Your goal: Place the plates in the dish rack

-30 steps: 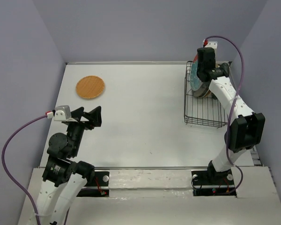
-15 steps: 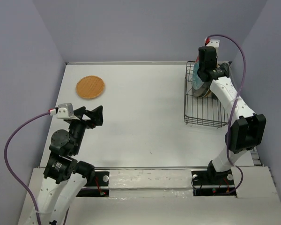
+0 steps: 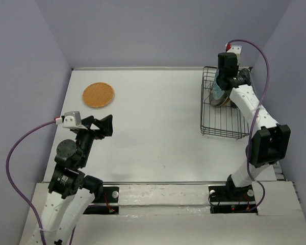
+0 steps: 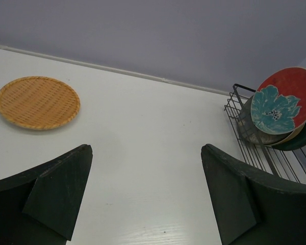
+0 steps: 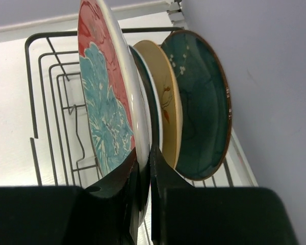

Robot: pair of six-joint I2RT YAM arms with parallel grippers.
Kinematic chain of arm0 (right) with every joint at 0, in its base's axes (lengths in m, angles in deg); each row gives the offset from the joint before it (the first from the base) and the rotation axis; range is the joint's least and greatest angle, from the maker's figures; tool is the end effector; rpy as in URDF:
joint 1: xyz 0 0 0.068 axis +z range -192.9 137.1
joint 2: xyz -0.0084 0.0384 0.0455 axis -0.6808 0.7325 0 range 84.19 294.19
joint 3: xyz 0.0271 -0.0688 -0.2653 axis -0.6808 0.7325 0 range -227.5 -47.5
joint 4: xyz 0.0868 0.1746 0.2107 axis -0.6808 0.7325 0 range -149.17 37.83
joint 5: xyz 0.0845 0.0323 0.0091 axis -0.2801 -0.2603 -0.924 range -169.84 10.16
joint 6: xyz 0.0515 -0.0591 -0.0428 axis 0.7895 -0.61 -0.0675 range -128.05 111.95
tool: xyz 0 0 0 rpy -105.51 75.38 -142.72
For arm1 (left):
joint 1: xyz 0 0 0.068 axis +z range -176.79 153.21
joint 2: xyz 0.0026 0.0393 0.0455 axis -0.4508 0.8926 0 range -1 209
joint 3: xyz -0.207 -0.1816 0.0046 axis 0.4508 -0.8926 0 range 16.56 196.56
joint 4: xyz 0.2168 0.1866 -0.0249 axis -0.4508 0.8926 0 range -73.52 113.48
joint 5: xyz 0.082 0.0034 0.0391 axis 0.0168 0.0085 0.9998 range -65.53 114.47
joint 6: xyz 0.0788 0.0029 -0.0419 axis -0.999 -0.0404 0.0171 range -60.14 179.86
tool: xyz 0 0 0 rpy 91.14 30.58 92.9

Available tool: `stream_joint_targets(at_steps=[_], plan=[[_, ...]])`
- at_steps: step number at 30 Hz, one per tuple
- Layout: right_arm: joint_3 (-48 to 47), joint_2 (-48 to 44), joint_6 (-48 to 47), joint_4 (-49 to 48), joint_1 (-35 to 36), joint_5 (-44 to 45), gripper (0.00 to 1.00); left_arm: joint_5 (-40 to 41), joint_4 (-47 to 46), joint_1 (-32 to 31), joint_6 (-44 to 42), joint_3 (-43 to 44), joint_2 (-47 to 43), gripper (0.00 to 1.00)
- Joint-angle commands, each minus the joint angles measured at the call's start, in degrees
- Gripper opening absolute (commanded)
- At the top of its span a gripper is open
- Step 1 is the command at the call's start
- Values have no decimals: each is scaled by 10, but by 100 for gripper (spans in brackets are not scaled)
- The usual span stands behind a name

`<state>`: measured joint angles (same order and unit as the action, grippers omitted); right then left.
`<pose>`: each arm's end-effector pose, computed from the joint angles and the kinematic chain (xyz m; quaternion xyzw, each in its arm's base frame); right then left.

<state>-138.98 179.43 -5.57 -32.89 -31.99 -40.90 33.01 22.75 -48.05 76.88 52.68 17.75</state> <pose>0.4391 0.0337 0.3529 0.1061 0.8267 -0.2318 0.5016 0.1527 -0.0467 0.3671 -0.0340 0.6353 -0.2078 0.7430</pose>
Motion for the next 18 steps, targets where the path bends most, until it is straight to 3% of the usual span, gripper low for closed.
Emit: stream_joint_targets(at_steps=[1,9,14,15,18], plan=[[2,-7,35,-90,-3,7,7,-5,-27,3,-3,-1,8,99],[30,17,86,-91,-3,-32,7,-10,-27,6,-1,-1,23,99],[48,-4,112,-95,-3,-77,32,-34,-37,12,12,-4,32,99],[54,-11,119,-95,-3,-99,43,-42,-40,17,14,-5,44,99],[70,-44,134,-95,-3,-151,65,-64,-48,31,37,-4,67,99]])
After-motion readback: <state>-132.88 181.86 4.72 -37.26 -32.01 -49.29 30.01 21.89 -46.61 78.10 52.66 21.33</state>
